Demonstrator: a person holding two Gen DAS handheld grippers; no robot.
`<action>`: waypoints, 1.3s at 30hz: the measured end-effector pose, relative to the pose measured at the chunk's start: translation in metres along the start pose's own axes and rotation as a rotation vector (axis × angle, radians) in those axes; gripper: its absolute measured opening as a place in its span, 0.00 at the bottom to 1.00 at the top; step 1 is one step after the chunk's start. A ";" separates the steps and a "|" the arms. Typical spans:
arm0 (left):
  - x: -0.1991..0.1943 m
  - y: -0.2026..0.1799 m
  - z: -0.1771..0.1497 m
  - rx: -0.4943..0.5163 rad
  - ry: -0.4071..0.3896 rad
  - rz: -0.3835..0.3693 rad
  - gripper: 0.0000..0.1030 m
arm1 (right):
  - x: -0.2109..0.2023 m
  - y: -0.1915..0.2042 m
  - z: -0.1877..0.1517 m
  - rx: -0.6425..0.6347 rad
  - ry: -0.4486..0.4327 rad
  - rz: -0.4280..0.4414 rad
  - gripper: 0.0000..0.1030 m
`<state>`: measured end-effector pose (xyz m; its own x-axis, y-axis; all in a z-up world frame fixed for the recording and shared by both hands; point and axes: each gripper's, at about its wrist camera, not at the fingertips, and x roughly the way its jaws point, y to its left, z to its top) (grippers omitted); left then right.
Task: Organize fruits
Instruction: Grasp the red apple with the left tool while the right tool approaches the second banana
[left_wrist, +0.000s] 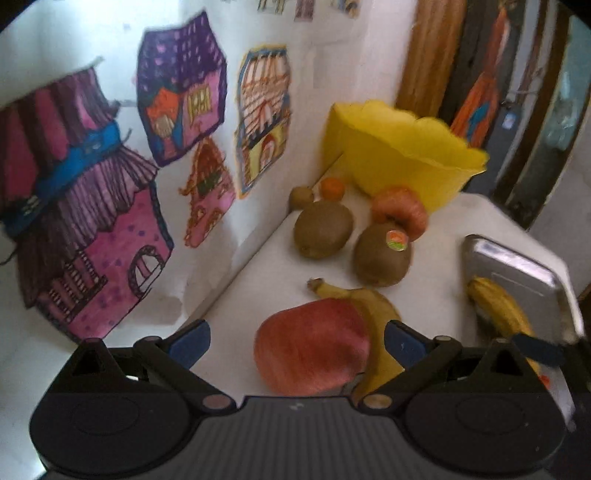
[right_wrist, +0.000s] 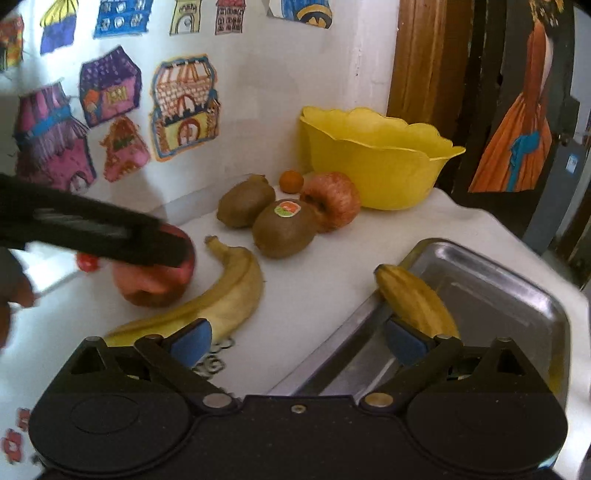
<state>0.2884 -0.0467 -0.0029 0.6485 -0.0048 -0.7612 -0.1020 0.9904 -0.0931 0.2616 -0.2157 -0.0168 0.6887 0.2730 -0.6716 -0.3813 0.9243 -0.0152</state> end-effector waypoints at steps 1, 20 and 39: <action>0.006 0.000 0.002 -0.012 0.027 0.019 0.99 | -0.001 0.002 0.000 0.011 0.004 0.006 0.98; 0.021 0.004 0.018 0.004 0.140 -0.038 0.89 | 0.026 0.045 0.013 0.107 0.092 -0.006 0.99; 0.024 0.010 0.005 -0.015 0.142 -0.089 0.89 | 0.035 0.062 0.009 -0.124 0.133 -0.173 0.99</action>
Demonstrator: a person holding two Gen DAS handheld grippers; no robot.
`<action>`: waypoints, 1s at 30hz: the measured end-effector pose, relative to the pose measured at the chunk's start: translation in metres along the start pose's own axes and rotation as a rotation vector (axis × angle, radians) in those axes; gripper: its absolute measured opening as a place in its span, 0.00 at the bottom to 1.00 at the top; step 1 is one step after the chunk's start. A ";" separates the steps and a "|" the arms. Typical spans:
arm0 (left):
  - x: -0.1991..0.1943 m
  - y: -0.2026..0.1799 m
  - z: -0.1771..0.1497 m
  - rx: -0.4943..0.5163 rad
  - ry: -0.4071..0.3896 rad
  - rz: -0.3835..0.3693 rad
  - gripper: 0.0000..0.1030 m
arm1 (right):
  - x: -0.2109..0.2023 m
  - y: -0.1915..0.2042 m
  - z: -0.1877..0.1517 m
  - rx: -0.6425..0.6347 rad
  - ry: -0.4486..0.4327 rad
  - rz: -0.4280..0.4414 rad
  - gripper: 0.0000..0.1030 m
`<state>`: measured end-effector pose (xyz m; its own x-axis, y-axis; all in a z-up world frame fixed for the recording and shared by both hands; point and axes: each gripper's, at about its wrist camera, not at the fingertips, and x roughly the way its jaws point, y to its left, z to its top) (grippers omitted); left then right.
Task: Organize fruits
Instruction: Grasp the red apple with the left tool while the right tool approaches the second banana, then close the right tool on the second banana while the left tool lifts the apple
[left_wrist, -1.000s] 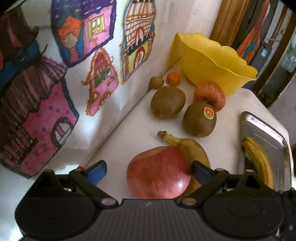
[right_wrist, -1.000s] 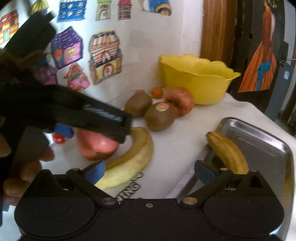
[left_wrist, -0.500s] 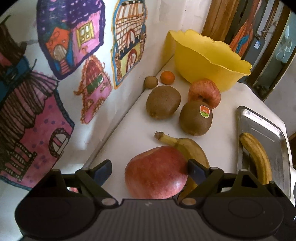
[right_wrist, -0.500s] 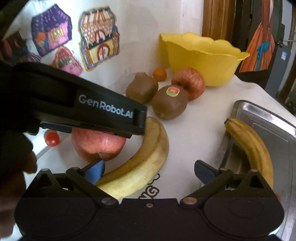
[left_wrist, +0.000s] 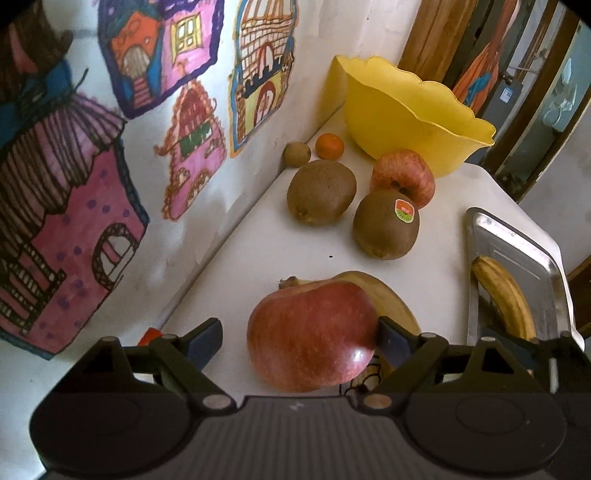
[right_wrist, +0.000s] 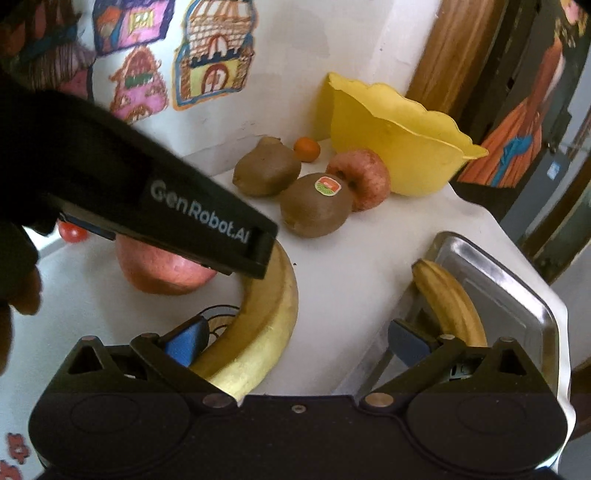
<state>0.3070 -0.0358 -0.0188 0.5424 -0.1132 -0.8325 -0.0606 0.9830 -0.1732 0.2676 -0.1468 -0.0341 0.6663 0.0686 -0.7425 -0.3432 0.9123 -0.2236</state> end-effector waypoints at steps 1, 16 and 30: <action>0.001 0.000 0.000 -0.003 0.003 -0.001 0.89 | 0.004 0.001 -0.001 -0.010 -0.007 0.001 0.99; 0.002 0.000 -0.008 -0.005 -0.022 -0.040 0.74 | 0.014 -0.019 -0.005 0.217 -0.071 0.129 0.61; -0.019 0.006 -0.032 -0.038 -0.085 0.037 0.73 | 0.007 -0.014 -0.018 0.256 -0.138 0.158 0.39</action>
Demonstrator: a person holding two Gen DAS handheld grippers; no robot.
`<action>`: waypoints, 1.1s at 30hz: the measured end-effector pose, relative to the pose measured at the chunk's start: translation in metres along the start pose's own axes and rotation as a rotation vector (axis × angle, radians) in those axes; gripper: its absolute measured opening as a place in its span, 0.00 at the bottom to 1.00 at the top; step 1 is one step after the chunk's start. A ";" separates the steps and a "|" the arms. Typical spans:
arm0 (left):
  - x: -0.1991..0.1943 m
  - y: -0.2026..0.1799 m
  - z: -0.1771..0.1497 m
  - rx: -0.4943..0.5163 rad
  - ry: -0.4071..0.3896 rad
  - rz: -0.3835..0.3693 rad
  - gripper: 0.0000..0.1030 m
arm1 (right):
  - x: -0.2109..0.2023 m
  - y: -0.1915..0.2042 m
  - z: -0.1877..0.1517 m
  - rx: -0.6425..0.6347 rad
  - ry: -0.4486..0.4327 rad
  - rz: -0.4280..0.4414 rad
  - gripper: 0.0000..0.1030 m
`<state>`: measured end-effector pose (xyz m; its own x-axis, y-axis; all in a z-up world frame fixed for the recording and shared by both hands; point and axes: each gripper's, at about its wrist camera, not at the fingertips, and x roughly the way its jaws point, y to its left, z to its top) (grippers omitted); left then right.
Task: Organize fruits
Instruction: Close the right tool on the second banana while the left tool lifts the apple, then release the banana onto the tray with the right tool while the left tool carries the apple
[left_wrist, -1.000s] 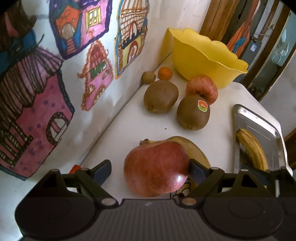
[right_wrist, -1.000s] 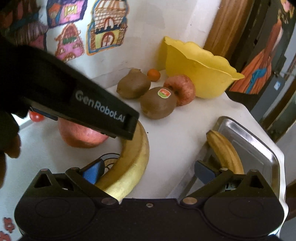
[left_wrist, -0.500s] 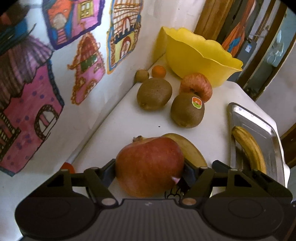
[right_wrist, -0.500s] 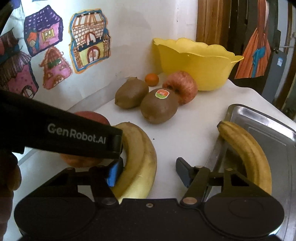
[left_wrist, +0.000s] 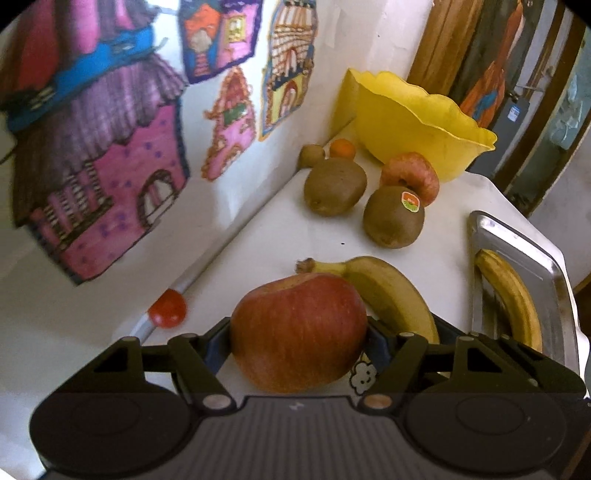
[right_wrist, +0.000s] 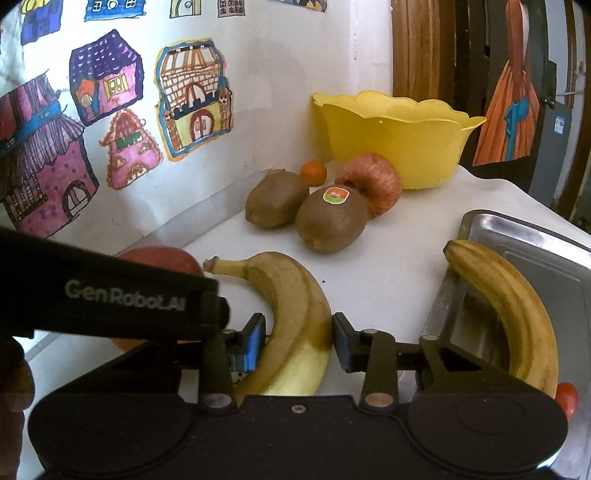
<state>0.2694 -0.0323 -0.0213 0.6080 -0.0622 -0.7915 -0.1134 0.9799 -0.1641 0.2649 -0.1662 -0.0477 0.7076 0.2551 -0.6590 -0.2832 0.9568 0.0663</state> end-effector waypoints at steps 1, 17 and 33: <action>-0.002 0.001 -0.002 -0.008 -0.004 -0.002 0.73 | -0.001 0.001 0.000 -0.002 0.003 -0.005 0.39; -0.028 0.003 -0.023 -0.005 -0.024 0.017 0.74 | -0.030 -0.003 -0.019 0.085 0.000 0.026 0.35; -0.062 -0.024 -0.019 0.031 -0.064 -0.008 0.74 | -0.083 -0.026 -0.020 0.232 -0.141 0.014 0.35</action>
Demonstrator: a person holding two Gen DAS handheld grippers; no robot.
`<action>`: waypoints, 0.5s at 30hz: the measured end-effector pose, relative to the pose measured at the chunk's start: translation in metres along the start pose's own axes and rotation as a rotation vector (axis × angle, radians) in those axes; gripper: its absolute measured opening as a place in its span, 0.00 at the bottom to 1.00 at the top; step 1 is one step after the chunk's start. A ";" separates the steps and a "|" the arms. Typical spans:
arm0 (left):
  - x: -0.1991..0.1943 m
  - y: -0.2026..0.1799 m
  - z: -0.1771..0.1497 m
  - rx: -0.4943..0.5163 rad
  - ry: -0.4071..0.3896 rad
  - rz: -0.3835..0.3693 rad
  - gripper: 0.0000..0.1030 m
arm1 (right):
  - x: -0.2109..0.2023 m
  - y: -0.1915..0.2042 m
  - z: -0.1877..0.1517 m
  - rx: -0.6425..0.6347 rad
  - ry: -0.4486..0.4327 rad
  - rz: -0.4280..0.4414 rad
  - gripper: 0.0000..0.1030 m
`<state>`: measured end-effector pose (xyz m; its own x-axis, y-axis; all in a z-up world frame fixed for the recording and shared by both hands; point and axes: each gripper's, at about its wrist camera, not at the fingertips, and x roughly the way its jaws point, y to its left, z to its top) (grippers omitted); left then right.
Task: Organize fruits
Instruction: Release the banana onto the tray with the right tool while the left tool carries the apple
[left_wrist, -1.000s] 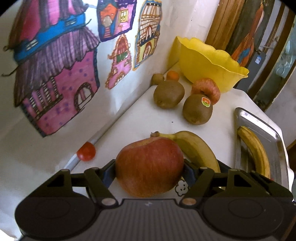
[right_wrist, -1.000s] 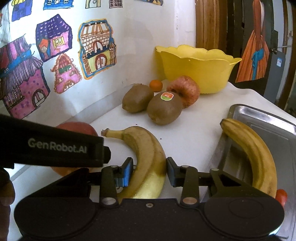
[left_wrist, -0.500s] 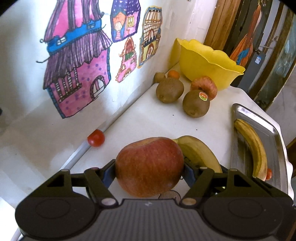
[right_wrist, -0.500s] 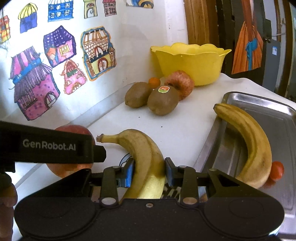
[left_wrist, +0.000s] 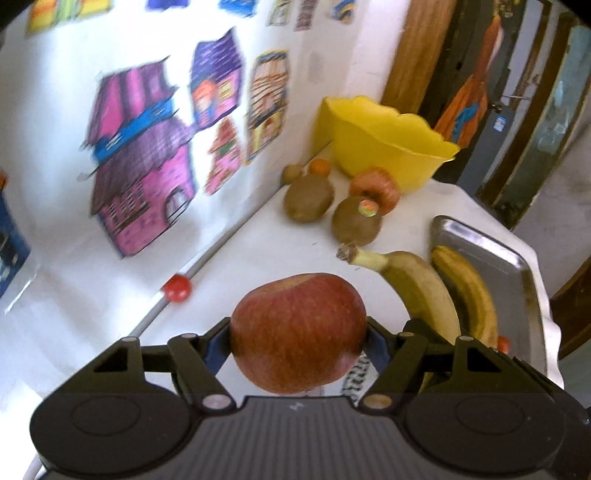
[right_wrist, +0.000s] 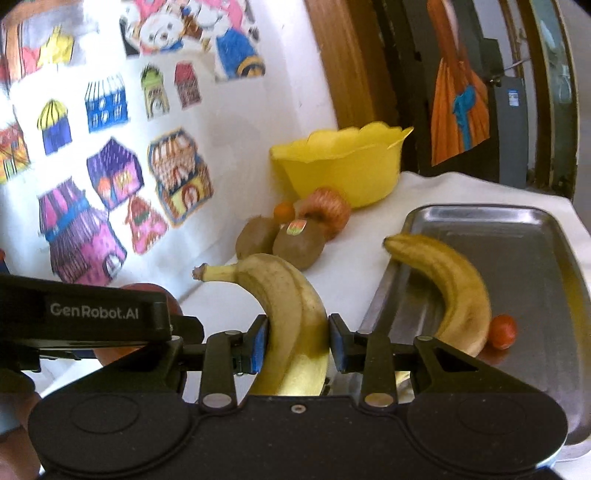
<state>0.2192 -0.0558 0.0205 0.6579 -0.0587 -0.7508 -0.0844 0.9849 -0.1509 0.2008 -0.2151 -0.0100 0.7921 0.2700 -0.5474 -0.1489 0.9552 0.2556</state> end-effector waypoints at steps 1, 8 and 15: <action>-0.001 -0.006 0.001 0.010 -0.007 -0.004 0.74 | -0.004 -0.004 0.002 0.006 -0.011 -0.002 0.35; 0.002 -0.049 0.009 0.048 -0.035 -0.056 0.74 | -0.030 -0.044 0.010 0.065 -0.056 -0.038 0.34; 0.016 -0.095 0.016 0.069 -0.051 -0.086 0.74 | -0.054 -0.091 0.027 0.124 -0.096 -0.064 0.35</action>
<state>0.2499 -0.1478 0.0333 0.6977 -0.1369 -0.7032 0.0245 0.9856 -0.1676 0.1873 -0.3201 0.0180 0.8516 0.1905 -0.4883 -0.0267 0.9461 0.3227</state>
